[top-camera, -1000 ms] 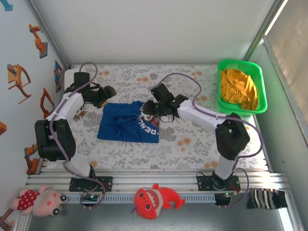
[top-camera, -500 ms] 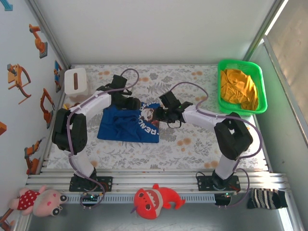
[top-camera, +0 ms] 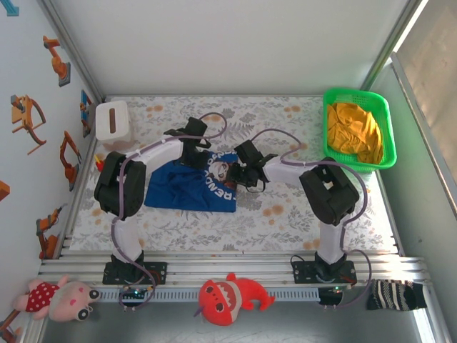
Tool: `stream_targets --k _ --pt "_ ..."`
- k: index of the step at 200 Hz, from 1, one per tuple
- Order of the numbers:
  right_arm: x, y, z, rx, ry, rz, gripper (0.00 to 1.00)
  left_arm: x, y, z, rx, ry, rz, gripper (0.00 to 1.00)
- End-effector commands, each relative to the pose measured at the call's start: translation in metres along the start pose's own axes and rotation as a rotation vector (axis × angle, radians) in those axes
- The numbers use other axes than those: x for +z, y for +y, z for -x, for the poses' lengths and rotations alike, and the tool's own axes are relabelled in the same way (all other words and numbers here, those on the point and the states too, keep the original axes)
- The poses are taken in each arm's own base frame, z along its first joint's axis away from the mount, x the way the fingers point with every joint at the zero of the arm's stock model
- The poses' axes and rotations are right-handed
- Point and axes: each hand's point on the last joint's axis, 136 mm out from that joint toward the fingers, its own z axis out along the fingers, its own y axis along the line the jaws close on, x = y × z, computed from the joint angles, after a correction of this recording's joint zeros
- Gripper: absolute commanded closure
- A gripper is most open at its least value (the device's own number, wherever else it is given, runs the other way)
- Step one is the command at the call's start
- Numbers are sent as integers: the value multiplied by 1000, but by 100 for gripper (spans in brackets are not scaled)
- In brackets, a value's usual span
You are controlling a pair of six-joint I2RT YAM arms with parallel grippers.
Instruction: Fold the inside-out t-shirt
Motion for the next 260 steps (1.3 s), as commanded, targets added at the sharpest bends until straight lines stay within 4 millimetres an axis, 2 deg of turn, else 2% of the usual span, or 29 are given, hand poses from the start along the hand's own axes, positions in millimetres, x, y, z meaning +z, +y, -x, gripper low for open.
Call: stream_targets --k 1,13,28,52,79,107,116,132,139,150,163,182,199,213,231,260 --pt "8 7 7 38 -12 33 69 -13 12 10 0 -23 52 100" --pt "10 2 6 50 -15 19 80 -23 14 17 -13 -48 42 100" --pt "11 -3 5 62 -18 4 87 -35 22 24 -36 -81 37 100" --pt "13 -8 3 74 -15 -15 90 -49 44 32 -106 -122 6 100" --pt "15 -16 0 88 -7 -51 92 -55 71 37 -196 -146 -38 100" --pt "17 -21 -5 99 6 -69 94 -47 102 40 -297 -140 -61 99" --pt "17 -22 -5 99 8 -71 94 -44 117 40 -346 -140 -67 90" --pt "17 -22 -6 100 11 -72 93 -38 141 40 -435 -135 -71 55" --pt "17 -22 -6 99 12 -72 93 -37 153 40 -475 -136 -68 45" --pt "17 -21 -6 99 14 -70 93 -40 167 40 -538 -143 -86 37" --pt "17 -20 -6 97 15 -67 93 -49 173 40 -592 -163 -128 34" --pt "17 -18 -5 94 15 -60 93 -73 160 39 -610 -212 -196 32" --pt "18 -18 -5 97 18 -59 93 -95 133 34 -635 -241 -276 29" --pt "18 -19 -5 97 18 -62 93 -105 106 22 -622 -227 -306 27" --pt "19 -21 -6 100 18 -72 93 -107 74 3 -586 -191 -291 25" --pt "22 -26 -9 107 23 -85 93 -93 30 -19 -467 -134 -204 24"
